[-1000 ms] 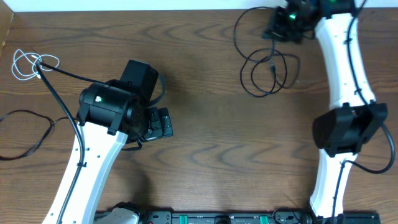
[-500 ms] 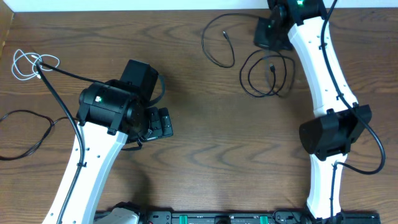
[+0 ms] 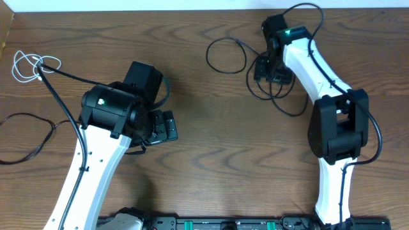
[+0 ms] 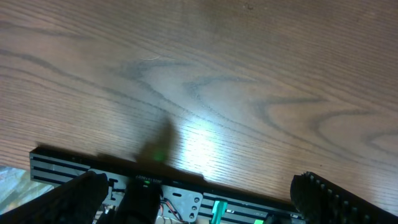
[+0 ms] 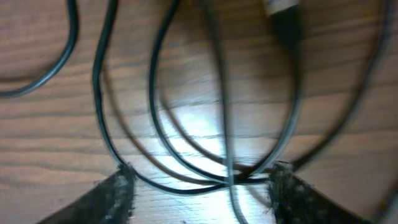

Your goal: Untangle cables

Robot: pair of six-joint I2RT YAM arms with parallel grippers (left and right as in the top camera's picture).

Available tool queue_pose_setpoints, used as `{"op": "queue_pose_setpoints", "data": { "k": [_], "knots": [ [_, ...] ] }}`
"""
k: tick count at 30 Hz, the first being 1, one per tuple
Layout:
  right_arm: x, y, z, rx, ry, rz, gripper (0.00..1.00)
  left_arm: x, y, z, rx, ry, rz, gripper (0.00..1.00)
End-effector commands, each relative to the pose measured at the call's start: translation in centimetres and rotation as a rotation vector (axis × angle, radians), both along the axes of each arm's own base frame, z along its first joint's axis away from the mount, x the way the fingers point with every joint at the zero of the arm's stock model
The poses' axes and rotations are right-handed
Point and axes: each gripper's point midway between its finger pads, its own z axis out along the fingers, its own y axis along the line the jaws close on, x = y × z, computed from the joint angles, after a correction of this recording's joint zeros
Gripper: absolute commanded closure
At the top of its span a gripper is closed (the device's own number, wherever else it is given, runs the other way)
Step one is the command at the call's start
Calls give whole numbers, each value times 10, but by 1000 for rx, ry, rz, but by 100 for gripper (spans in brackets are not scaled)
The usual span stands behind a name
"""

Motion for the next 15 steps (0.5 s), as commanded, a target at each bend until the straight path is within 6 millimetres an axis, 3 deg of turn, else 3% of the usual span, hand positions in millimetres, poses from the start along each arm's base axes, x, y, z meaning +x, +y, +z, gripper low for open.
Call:
{"op": "queue_pose_setpoints", "data": {
  "k": [1,6,10,13,15],
  "knots": [
    [-9,11,-3,43,20,71,28,0,2,0,12,-1,12,1],
    [-21,9,-14,19,50,185,19,0,2,0,12,-1,12,1],
    [-26,4,-32,-3,57,186,21,0,2,0,12,-1,12,1],
    [-31,17,-46,45,41,325,25,0,2,0,12,-1,12,1],
    [-33,22,-52,38,24,402,22,0,2,0,12,-1,12,1]
  ]
}}
